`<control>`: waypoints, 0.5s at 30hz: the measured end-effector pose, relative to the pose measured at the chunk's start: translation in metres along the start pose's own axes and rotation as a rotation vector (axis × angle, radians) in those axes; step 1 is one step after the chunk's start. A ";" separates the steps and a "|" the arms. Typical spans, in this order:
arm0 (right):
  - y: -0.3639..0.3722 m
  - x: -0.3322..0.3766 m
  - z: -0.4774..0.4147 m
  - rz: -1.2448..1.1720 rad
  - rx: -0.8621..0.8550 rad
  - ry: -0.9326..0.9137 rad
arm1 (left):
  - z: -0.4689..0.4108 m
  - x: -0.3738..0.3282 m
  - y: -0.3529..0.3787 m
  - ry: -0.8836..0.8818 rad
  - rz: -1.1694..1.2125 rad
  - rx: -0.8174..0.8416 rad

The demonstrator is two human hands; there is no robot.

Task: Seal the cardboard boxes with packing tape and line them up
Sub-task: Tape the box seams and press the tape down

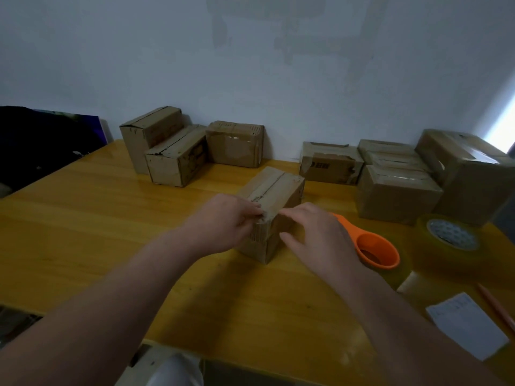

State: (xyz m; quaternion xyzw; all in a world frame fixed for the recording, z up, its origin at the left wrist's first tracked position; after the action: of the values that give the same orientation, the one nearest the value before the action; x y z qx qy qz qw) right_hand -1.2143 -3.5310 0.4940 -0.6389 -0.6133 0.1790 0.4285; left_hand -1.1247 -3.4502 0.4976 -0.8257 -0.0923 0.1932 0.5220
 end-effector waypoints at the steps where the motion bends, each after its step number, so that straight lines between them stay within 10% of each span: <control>1: 0.002 0.001 0.003 -0.012 -0.003 0.010 | 0.000 0.004 0.000 -0.057 0.078 0.003; 5: 0.017 0.009 0.017 -0.027 0.029 -0.003 | 0.002 0.018 0.000 -0.271 0.387 -0.008; 15: 0.034 0.018 0.019 0.093 0.065 -0.345 | -0.004 0.012 -0.006 -0.286 0.291 0.016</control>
State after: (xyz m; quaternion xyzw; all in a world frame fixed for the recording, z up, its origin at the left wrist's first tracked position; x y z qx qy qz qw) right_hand -1.2038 -3.5036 0.4628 -0.6123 -0.6413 0.3253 0.3286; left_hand -1.1113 -3.4469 0.5017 -0.7903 -0.0438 0.3824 0.4767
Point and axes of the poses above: each hand's wrist, its own z-axis away from the middle knuckle, its own y-axis out of the palm, x = y × z, the point moved 10 cm from there along -z, towards the middle knuckle, and after that the axes turned 10 degrees about -x, right-handed, at the moved point
